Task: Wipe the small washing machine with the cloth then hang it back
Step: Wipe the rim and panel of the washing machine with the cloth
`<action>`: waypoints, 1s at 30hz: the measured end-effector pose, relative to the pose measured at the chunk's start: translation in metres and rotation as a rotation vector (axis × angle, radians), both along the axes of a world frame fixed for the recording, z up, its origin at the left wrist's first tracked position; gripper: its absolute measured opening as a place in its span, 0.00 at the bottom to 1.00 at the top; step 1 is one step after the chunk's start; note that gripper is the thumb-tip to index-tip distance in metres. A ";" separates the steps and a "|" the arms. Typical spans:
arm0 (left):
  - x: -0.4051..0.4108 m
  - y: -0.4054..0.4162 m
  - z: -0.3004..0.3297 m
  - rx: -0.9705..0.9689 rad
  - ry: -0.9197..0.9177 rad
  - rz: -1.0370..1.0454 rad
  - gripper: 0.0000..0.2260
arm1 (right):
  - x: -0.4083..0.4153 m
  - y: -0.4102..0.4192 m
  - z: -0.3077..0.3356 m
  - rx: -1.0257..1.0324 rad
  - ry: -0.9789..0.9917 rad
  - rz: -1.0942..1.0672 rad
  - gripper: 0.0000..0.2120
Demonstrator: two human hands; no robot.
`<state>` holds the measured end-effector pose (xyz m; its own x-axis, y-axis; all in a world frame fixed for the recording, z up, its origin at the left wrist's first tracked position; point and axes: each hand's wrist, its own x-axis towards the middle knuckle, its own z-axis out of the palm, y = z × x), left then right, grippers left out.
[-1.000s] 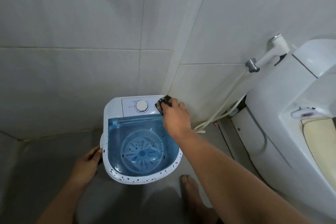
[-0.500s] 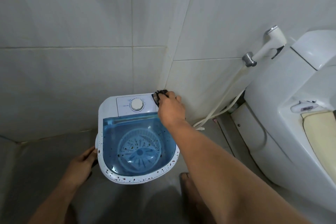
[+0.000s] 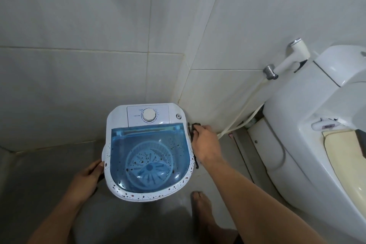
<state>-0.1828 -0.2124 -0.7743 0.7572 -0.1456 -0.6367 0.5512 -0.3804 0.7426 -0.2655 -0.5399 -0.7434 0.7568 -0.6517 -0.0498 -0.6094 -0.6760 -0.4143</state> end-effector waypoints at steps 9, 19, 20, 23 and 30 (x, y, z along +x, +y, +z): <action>0.001 -0.002 0.000 -0.004 0.012 0.015 0.16 | 0.069 0.002 0.022 -0.246 0.230 0.137 0.21; -0.002 -0.006 0.007 -0.031 0.003 0.023 0.15 | 0.016 0.002 0.004 -0.310 0.084 0.299 0.16; -0.003 -0.006 0.008 -0.035 0.005 0.021 0.15 | 0.018 0.001 0.005 -0.287 0.072 0.297 0.14; -0.003 -0.006 0.008 -0.040 0.015 0.026 0.15 | 0.036 0.007 0.009 -0.250 0.040 0.261 0.13; 0.000 -0.001 0.004 -0.035 0.039 0.003 0.14 | 0.051 0.003 0.005 -0.567 -0.031 0.735 0.25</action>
<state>-0.1831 -0.2133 -0.7702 0.7327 -0.1656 -0.6601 0.5810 -0.3529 0.7334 -0.2147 -0.5373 -0.7382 0.9850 0.0713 0.1569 0.0581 -0.9945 0.0872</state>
